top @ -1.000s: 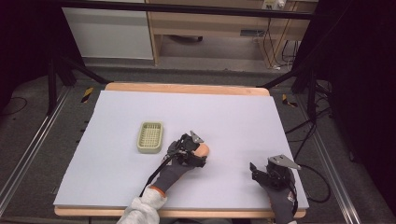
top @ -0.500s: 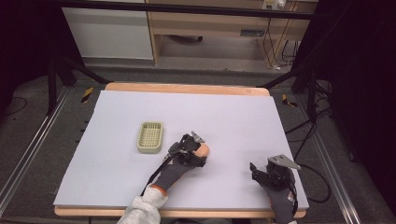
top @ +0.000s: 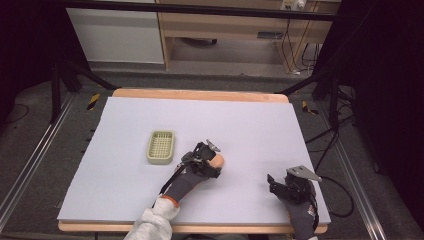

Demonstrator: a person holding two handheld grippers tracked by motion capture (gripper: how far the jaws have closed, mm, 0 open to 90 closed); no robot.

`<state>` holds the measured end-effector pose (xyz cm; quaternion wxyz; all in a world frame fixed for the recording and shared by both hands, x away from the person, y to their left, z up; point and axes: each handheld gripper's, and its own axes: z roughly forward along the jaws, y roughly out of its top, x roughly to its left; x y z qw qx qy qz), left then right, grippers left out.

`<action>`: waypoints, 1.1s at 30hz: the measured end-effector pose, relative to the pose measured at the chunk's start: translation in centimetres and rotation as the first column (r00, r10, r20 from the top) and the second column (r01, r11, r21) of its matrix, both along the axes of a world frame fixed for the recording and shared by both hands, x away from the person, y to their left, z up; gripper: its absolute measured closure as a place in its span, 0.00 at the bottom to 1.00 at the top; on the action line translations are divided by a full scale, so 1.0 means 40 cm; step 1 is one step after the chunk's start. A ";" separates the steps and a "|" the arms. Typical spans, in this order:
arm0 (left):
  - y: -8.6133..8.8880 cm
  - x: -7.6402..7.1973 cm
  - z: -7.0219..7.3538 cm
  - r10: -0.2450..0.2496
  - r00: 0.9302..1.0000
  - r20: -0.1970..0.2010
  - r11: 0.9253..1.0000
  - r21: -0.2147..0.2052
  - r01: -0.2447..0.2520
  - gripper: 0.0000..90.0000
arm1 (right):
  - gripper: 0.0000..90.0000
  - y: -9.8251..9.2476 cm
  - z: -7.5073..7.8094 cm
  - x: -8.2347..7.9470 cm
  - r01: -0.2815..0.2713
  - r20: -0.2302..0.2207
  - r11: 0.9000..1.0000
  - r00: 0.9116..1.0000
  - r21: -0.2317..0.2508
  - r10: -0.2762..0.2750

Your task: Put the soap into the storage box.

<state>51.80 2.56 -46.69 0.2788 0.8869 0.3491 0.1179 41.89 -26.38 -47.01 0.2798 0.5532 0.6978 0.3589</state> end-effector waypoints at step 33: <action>0.103 -0.056 0.098 0.034 0.997 0.062 0.998 -0.061 -0.031 0.35 | 0.28 -0.001 0.000 0.000 0.000 -0.004 1.000 1.000 0.000 0.000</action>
